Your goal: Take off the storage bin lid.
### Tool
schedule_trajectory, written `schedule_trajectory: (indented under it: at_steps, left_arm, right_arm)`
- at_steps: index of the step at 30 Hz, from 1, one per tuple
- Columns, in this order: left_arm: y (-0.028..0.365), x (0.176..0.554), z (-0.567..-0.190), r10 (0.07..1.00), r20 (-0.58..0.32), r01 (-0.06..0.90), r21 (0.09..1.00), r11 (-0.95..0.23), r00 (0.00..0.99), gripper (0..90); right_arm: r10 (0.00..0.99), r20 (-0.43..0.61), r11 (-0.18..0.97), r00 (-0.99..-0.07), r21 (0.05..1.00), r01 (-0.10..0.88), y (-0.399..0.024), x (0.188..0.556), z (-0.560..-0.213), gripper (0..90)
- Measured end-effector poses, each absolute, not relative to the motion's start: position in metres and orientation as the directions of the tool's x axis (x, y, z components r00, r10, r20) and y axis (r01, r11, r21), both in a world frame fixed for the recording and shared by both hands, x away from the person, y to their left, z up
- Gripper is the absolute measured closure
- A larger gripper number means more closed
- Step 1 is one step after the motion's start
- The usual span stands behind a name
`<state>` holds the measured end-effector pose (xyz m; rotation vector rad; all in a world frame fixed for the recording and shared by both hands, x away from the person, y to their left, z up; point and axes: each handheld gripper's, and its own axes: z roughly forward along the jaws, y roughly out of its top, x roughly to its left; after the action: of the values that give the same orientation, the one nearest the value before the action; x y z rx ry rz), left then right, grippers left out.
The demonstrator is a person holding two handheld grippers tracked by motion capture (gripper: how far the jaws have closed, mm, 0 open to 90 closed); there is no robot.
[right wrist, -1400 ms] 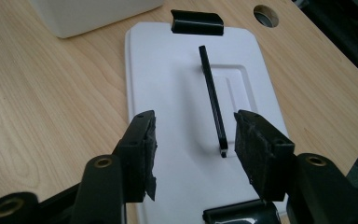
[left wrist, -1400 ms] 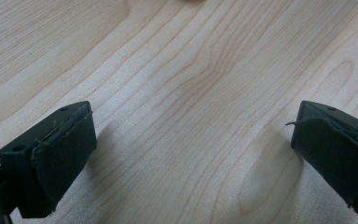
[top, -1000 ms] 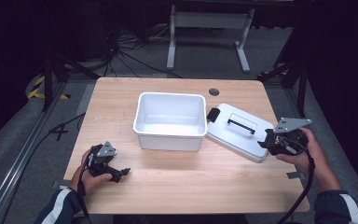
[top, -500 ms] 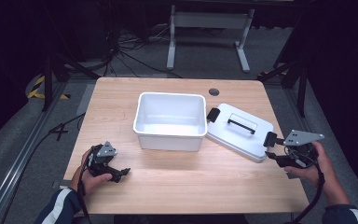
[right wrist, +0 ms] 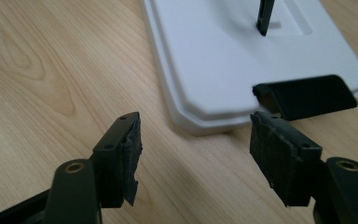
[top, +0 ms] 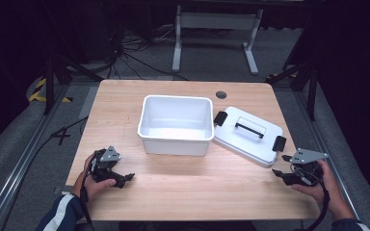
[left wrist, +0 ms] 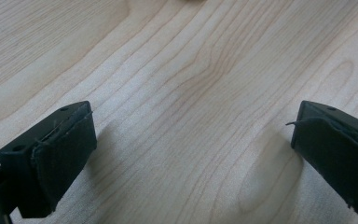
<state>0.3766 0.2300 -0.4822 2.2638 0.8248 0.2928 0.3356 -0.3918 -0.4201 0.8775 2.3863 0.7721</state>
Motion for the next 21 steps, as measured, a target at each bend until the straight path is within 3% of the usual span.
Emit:
schedule_trajectory:
  at_steps: [10,17,21]
  left_arm:
    - [0.23,0.377,-0.482,0.636,-0.025,0.478,0.683,-0.553,0.772,0.4]
    - [0.23,0.377,-0.482,0.635,-0.025,0.477,0.683,-0.553,0.772,0.4]
    - [0.23,0.377,-0.482,0.633,-0.024,0.474,0.684,-0.555,0.774,0.4]
  right_arm:
    - [0.738,-0.154,0.561,-0.656,0.682,0.47,-0.397,0.331,-0.455,29.6]
    - [0.788,-0.03,0.427,-0.615,0.747,0.51,-0.409,0.329,-0.467,26.1]
    - [0.792,-0.031,0.424,-0.609,0.746,0.514,-0.409,0.329,-0.467,25.7]
